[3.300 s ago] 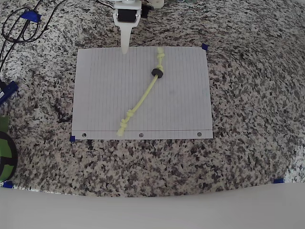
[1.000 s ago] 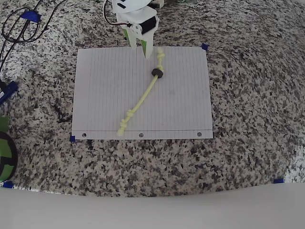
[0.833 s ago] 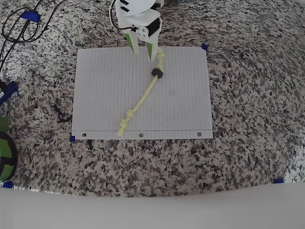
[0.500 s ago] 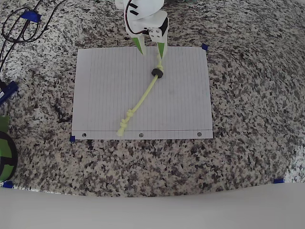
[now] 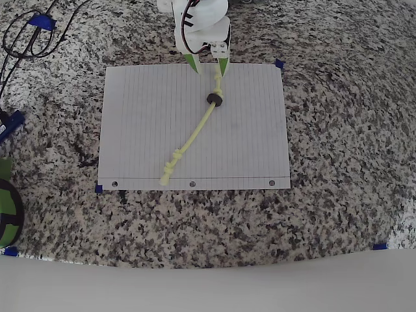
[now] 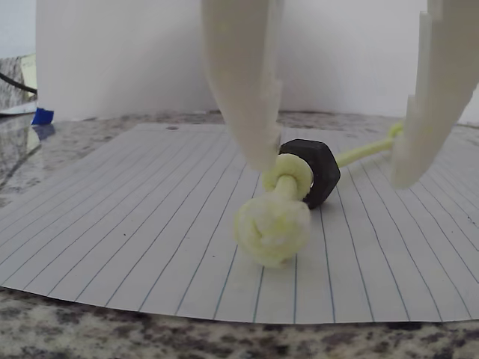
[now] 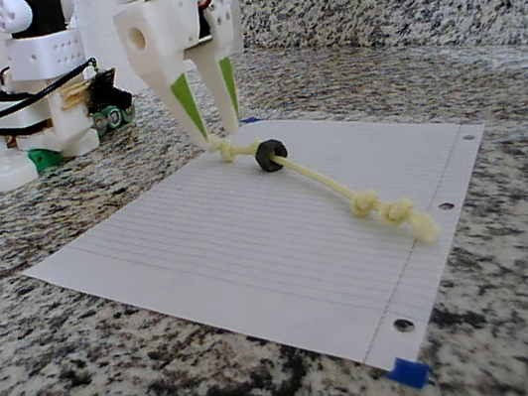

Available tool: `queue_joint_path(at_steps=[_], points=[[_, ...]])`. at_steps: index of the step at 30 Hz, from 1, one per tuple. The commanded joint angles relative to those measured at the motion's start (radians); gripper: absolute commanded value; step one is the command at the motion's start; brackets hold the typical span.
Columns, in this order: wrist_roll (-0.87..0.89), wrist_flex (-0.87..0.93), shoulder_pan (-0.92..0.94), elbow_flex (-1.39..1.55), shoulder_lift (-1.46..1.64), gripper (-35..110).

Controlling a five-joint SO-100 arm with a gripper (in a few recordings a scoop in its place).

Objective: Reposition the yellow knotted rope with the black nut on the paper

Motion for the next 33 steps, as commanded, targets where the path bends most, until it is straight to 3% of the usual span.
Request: queue_joint_path(at_steps=[1, 33], points=[[0.014, -0.014, -0.023, -0.038, -0.008, 44], [0.008, -0.120, -0.052, -0.035, -0.156, 39]])
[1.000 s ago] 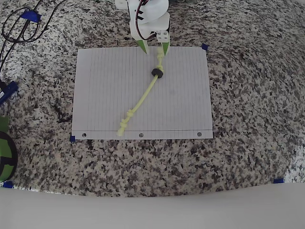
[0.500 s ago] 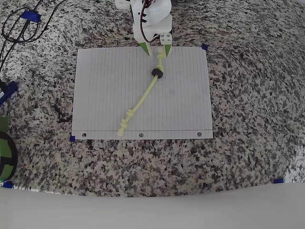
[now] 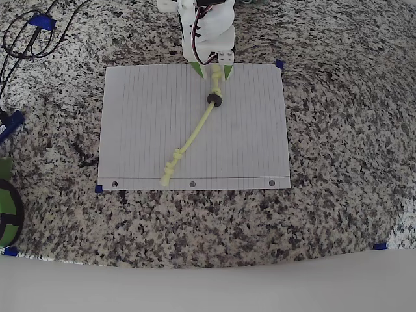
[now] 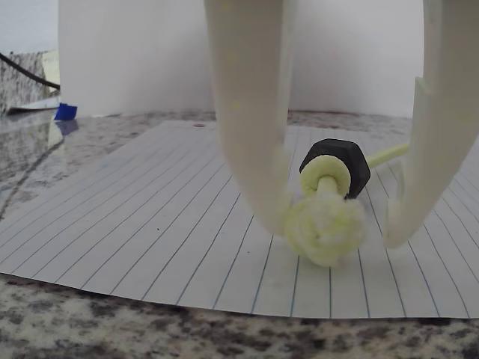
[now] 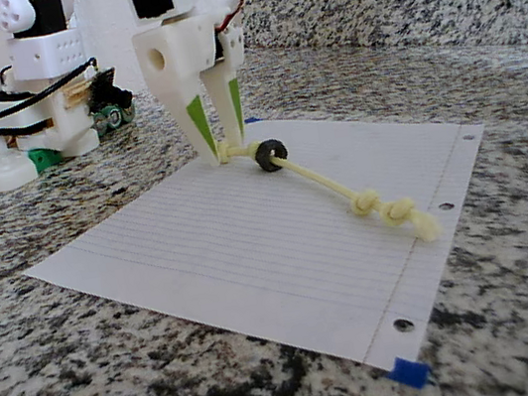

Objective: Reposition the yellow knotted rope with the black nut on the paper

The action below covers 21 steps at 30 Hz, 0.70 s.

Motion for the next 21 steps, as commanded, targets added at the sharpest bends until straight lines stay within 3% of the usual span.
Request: queue_joint_path(at_steps=[1, 8, 13, 17, 21], points=[[0.000, -0.009, -0.005, -0.032, -0.005, 39], [-0.005, -0.025, -0.018, -0.032, -0.029, 39], [-0.005, -0.031, -0.018, -0.032, -0.034, 25], [-0.006, -0.031, -0.014, -0.032, -0.031, 0], [-0.006, -0.031, -0.006, -0.032, -0.026, 0]])
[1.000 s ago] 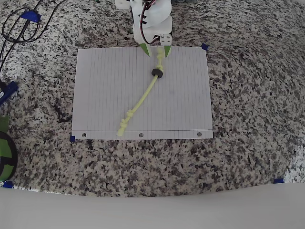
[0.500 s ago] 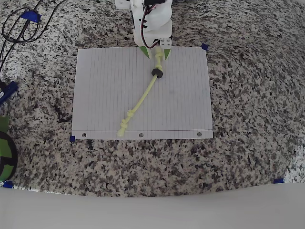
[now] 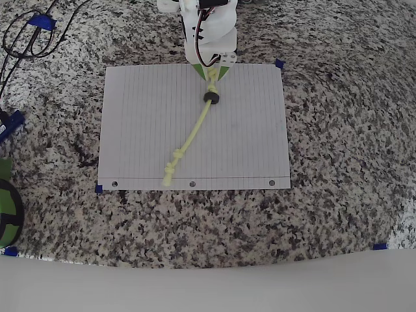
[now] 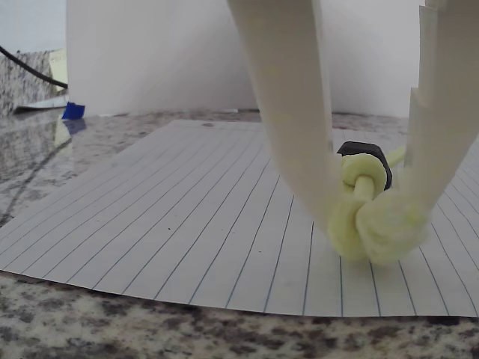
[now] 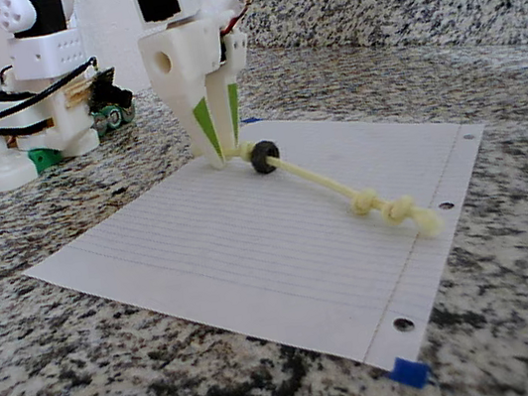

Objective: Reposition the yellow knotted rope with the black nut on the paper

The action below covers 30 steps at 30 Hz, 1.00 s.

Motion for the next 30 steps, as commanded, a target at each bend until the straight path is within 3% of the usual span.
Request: queue_joint_path(at_steps=[1, 9, 16, 20, 30], points=[[-0.008, -0.008, 0.014, -0.026, 0.012, 0], [-0.141, -0.051, 0.064, -0.031, 0.169, 0], [-0.419, -0.075, 0.086, -0.031, 0.408, 0], [-0.563, -0.043, 0.087, -0.031, 0.537, 0], [-0.726, 0.072, -0.006, -0.026, 0.772, 0]])
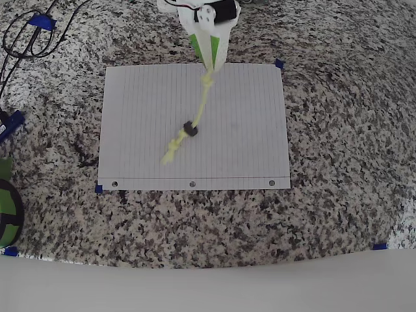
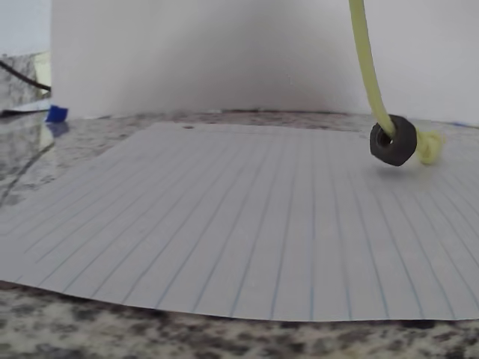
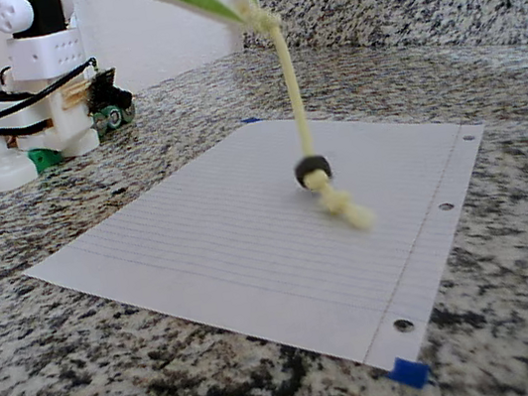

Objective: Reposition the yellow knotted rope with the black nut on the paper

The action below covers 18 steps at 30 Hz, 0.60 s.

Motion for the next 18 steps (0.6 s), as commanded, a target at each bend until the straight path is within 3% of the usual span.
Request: queue_joint_path(at_steps=[1, 7, 18], points=[[-0.061, -0.009, -0.038, -0.029, 0.077, 0], [-0.175, -0.044, 0.038, -0.028, 0.196, 0], [-0.207, 0.032, 0.641, -0.002, 0.305, 0]])
